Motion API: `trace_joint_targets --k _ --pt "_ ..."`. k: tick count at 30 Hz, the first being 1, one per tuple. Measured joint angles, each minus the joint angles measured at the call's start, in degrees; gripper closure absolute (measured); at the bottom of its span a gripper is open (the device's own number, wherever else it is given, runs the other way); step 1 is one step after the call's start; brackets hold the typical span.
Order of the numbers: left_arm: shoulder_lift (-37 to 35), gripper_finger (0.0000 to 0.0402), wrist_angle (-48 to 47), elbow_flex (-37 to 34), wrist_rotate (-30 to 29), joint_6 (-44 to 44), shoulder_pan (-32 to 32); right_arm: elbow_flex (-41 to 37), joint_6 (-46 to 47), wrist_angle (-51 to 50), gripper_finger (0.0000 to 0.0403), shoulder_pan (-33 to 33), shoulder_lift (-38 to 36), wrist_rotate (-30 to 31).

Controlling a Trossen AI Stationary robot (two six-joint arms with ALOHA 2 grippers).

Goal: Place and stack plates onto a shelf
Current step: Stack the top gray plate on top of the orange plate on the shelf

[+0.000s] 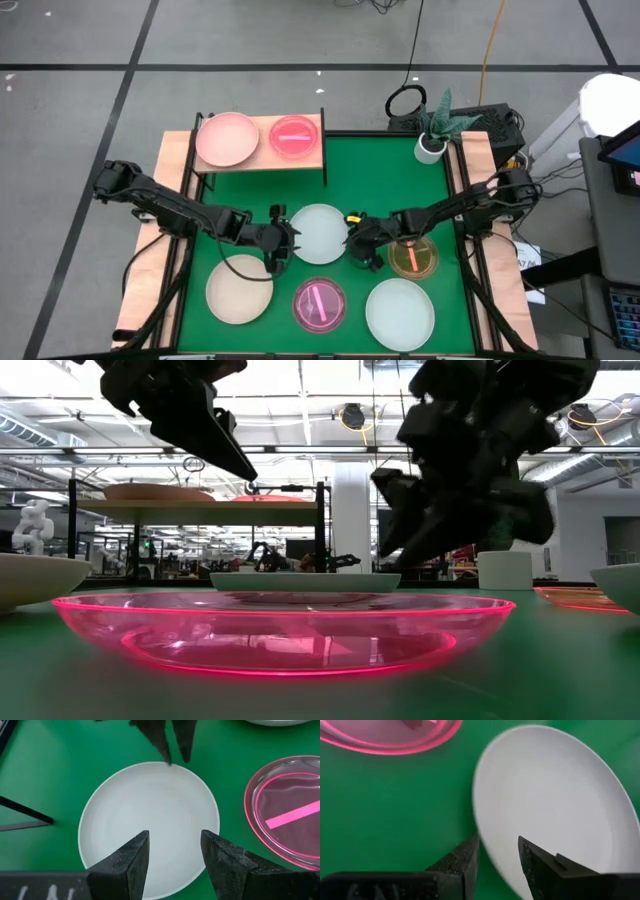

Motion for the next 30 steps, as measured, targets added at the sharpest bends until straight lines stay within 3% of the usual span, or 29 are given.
trace_joint_targets --k 7,17,30 --pt "0.0 0.0218 -0.03 0.0 0.0 -0.84 -0.07 0.78 -4.21 0.37 0.0297 -1.21 5.76 0.04" --pt "0.0 0.0218 -0.33 -0.02 0.01 -0.84 -0.28 0.69 -6.73 1.12 0.0394 -1.39 3.53 1.77" --pt "3.69 0.0217 4.21 -0.09 0.02 3.36 -0.56 0.67 -8.04 1.14 0.0401 -0.44 1.05 0.97"
